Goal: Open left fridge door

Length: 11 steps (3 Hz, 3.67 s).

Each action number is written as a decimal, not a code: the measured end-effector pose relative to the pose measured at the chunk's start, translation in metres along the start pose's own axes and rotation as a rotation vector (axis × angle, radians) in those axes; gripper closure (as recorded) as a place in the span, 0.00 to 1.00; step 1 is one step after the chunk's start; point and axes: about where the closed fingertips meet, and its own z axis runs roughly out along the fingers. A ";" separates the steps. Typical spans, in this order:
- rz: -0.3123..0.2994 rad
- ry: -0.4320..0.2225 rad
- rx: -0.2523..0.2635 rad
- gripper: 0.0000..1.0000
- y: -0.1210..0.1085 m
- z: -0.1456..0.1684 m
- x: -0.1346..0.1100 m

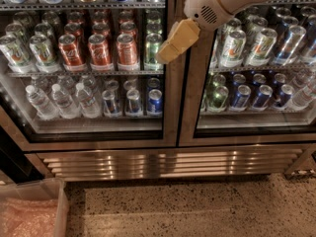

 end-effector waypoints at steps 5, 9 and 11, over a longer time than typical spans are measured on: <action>-0.010 -0.009 -0.019 0.89 0.003 0.001 -0.001; -0.011 -0.009 -0.020 1.00 -0.004 -0.010 0.002; -0.011 -0.010 -0.020 1.00 -0.011 -0.015 0.001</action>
Offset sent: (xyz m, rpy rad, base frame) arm -0.0025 0.0023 -0.0005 0.0062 0.0039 0.0226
